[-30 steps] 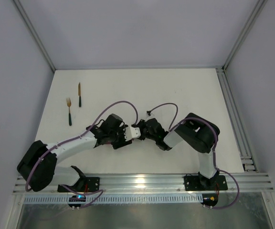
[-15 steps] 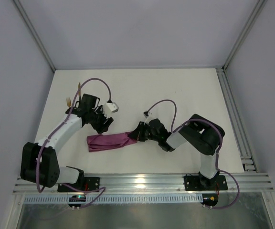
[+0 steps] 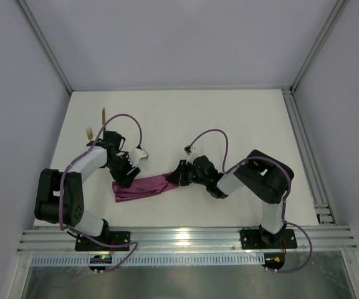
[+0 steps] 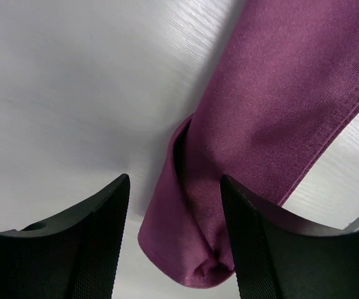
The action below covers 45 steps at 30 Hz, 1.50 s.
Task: Fold the napkin into a case and place the utensils inside
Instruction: Pick up the smaller rectangle-folded napkin from the center of the board.
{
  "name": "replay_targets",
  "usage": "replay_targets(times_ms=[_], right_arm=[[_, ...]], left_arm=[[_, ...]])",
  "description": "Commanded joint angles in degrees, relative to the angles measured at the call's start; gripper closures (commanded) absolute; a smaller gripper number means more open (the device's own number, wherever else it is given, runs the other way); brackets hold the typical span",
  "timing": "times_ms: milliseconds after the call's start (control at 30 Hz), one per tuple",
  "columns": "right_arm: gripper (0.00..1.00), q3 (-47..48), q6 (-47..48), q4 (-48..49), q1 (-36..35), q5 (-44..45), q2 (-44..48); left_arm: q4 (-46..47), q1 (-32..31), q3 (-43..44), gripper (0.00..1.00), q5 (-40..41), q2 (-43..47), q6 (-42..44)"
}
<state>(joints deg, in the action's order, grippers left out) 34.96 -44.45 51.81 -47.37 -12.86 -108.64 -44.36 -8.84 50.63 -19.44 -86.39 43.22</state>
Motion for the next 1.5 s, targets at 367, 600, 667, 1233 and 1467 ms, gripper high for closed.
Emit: replay_targets(times_ms=[367,600,667,1233,1467], right_arm=[[0.96,1.2,4.0,1.3,-2.1,2.8,3.5],[0.91,2.4,5.9,-2.3,-2.1,2.0,4.7],[0.87,3.4,6.6,-4.9,-2.1,1.3,5.0],[0.43,5.3,22.7,-27.1,-1.6,-8.0,19.3],[0.35,14.5,33.1,-42.9,2.2,-13.9,23.0]], left_arm=[[3.5,-2.2,-9.4,0.45,4.1,-1.1,3.6],[4.9,-3.5,-10.5,0.94,2.8,-0.1,2.3],[4.9,-3.5,-10.3,0.96,2.5,1.0,2.1],[6.7,-4.5,-12.5,1.0,-0.7,16.1,5.0],[5.7,-6.3,-11.7,1.0,-0.1,17.1,10.1]])
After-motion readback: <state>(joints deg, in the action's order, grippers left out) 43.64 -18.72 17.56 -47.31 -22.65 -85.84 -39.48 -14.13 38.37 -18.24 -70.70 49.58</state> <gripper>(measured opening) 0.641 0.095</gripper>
